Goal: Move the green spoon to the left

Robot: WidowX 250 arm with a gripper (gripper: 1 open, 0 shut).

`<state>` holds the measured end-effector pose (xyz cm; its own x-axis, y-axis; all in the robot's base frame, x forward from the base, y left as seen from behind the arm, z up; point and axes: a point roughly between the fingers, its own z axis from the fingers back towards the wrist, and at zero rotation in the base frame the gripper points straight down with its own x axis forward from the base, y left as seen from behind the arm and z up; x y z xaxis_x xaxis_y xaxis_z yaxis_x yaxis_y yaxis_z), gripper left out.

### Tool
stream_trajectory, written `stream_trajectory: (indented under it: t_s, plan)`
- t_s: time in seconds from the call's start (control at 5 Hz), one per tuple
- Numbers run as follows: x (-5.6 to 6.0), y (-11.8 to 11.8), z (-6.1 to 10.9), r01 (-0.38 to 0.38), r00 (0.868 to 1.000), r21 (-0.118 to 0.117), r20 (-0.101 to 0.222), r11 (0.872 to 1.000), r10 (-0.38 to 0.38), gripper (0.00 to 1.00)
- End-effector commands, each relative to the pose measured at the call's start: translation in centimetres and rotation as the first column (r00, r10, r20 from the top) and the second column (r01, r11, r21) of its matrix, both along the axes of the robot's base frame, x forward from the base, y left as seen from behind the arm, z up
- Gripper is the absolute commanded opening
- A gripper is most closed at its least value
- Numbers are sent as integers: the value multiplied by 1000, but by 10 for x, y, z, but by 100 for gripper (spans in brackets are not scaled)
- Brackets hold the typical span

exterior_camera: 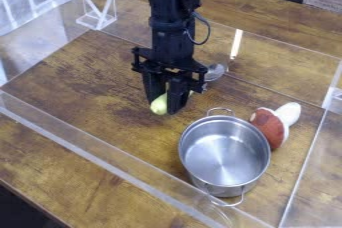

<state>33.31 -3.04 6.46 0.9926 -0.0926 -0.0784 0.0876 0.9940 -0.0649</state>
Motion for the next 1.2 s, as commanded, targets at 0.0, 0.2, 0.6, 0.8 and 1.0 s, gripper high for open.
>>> stream_trajectory:
  t_s: [0.0, 0.2, 0.6, 0.8, 1.0]
  plan:
    - [-5, -2, 33, -8, 996, 3, 90, 1000, 8, 0]
    - [-8, -13, 40, 41, 995, 6, 91, 999, -41, 0]
    - [-7, 5, 64, 111, 987, 28, 116, 993, -113, 0]
    - [-4, 33, 75, 127, 983, 48, 130, 991, -132, 0]
    - [-6, 57, 97, 70, 987, 79, 139, 994, -81, 0]
